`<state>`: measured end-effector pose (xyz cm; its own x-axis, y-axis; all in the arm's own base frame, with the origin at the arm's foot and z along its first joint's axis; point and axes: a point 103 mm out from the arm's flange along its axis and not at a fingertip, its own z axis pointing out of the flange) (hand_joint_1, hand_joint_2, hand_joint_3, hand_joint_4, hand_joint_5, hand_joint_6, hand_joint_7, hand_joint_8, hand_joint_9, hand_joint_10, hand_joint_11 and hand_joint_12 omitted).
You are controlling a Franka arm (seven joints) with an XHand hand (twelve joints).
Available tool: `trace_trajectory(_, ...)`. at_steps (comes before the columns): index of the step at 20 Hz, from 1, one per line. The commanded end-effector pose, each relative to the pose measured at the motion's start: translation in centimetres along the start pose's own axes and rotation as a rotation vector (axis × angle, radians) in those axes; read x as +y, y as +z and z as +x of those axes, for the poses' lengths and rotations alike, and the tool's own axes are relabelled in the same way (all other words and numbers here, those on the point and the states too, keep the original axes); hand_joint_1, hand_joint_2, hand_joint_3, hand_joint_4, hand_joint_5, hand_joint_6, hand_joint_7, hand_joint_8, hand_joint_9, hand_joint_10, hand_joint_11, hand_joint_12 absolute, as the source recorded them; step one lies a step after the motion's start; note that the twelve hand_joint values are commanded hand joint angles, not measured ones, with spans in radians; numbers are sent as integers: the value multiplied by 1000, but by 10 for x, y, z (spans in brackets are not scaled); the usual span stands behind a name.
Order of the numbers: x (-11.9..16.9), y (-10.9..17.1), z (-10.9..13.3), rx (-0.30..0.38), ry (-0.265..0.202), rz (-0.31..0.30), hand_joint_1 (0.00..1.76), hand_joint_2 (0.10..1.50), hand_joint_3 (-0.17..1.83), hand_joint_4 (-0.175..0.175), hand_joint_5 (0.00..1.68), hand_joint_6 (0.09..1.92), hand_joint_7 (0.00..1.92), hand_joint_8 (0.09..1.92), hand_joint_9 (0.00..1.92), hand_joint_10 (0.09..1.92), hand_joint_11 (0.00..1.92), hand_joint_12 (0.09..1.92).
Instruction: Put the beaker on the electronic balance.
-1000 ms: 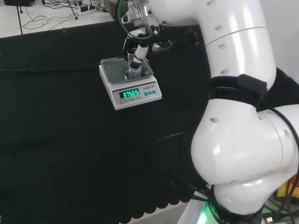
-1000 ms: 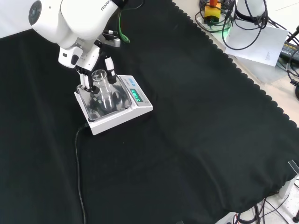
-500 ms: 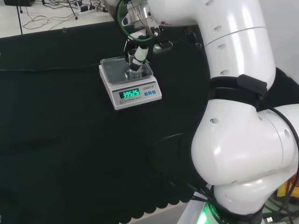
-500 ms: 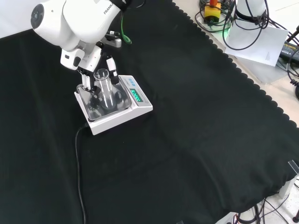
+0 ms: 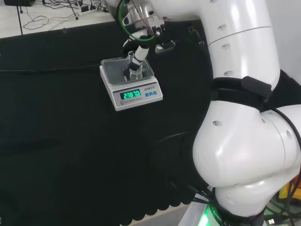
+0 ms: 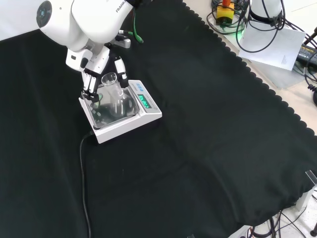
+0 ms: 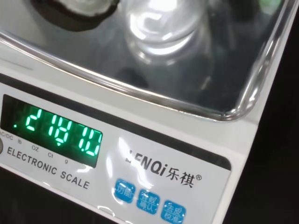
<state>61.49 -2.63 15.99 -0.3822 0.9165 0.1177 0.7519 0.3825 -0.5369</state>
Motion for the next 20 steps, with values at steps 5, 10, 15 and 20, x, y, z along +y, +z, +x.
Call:
trace_trajectory(5, -8, -4, -4, -8, -5, 19, 603, 710, -93, 0, 187, 121, 0, 458, 6, 843, 75, 1503)
trace_trajectory(10, -10, -1, -3, -10, -27, -40, 662, 711, -68, -5, 258, 96, 50, 542, 95, 903, 129, 1486)
trace_trajectory(15, -11, -4, 0, 7, -48, -140, 974, 810, -40, -93, 857, 586, 851, 749, 1084, 709, 1043, 1076)
trace_trajectory(20, -12, -7, 4, -14, -40, -200, 1150, 833, 212, 73, 1435, 206, 1314, 571, 1506, 499, 1503, 800)
